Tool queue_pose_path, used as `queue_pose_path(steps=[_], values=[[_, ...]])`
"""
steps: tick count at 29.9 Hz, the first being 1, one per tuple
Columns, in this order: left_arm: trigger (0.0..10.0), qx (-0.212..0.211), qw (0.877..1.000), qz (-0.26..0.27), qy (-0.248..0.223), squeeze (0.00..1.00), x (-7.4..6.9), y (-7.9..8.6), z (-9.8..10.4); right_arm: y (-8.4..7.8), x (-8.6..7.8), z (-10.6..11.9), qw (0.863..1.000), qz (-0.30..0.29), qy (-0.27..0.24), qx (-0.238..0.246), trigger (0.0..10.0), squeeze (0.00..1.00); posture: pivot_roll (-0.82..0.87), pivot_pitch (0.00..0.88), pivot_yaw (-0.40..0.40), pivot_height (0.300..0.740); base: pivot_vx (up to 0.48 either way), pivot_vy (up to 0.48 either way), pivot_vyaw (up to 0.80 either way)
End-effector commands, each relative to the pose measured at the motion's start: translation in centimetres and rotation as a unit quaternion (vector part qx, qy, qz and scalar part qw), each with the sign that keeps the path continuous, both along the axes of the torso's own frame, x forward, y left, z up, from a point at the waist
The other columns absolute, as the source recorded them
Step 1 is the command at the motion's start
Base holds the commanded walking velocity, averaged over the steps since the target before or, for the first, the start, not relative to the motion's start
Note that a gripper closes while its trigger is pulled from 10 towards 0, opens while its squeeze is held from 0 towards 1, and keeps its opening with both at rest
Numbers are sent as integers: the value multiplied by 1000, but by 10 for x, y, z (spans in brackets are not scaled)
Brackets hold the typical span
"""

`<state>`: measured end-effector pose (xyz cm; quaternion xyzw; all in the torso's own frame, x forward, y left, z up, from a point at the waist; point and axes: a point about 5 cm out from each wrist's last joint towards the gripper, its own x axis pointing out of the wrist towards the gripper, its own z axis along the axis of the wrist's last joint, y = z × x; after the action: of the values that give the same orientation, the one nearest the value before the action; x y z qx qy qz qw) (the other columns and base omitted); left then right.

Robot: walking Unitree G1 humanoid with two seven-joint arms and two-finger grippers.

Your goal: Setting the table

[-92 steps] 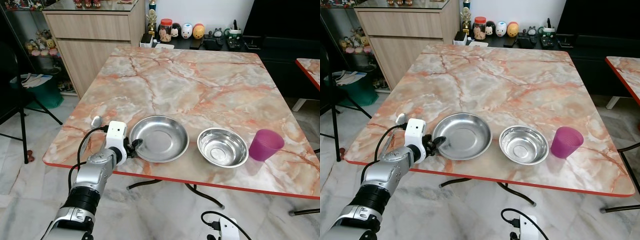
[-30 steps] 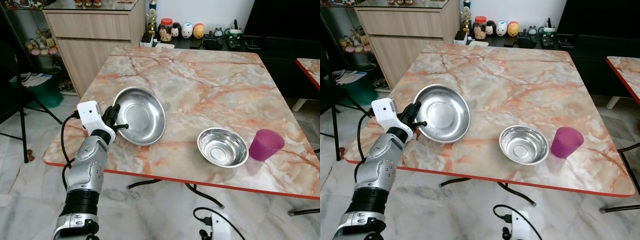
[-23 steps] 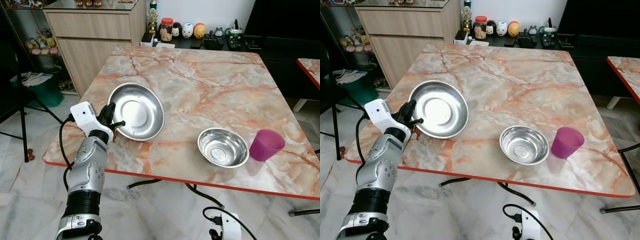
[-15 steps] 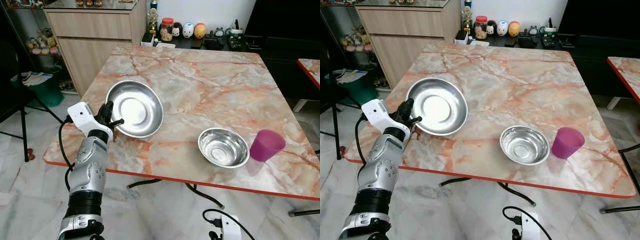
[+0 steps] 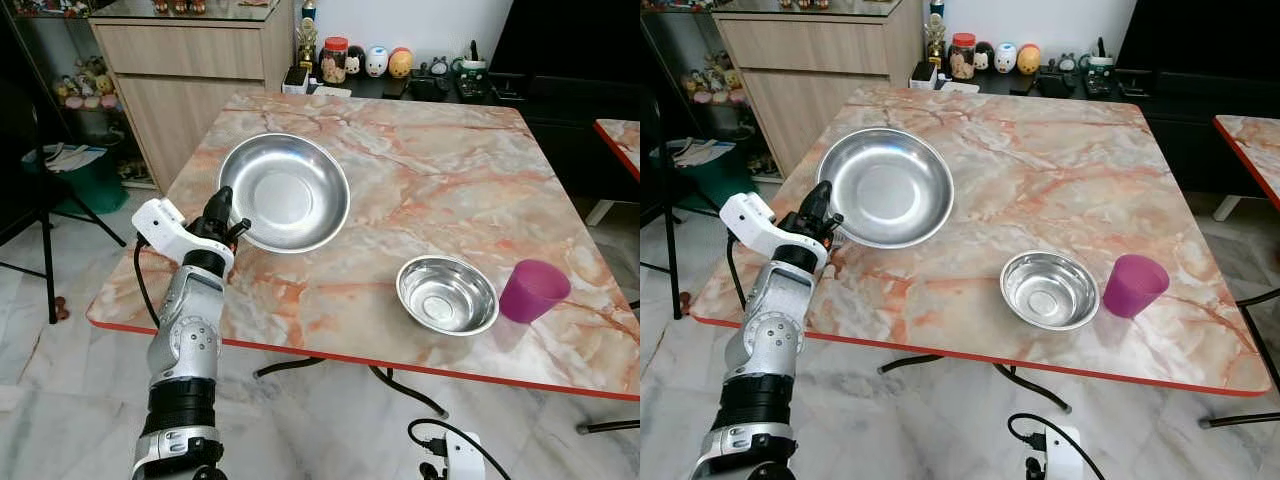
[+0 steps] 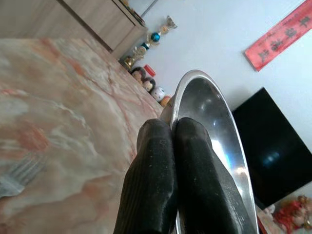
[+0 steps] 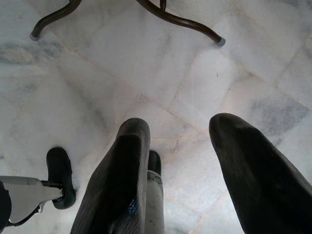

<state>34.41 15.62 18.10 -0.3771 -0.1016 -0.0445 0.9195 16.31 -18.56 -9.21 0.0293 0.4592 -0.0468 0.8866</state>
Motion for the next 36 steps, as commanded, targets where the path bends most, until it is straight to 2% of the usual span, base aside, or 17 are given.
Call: queue_pose_path(steps=[1, 11, 36], values=[[10000, 0, 1000, -14, -25, 0, -2, -3, 11, -2, 1, 1, 1000, -8, -3, 2, 10000, 0, 71, 0, -41, 740, 0, 0, 0], [10000, 0, 999, -21, -33, 0, -4, -5, 14, -1, 2, 1, 1000, -7, -6, 2, 10000, 0, 70, 0, -45, 740, 0, 0, 0], [10000, 0, 999, -20, -38, 0, -4, -4, 18, 3, 5, 2, 1000, -6, -7, 3, 10000, 0, 74, 0, -45, 740, 0, -292, 0]])
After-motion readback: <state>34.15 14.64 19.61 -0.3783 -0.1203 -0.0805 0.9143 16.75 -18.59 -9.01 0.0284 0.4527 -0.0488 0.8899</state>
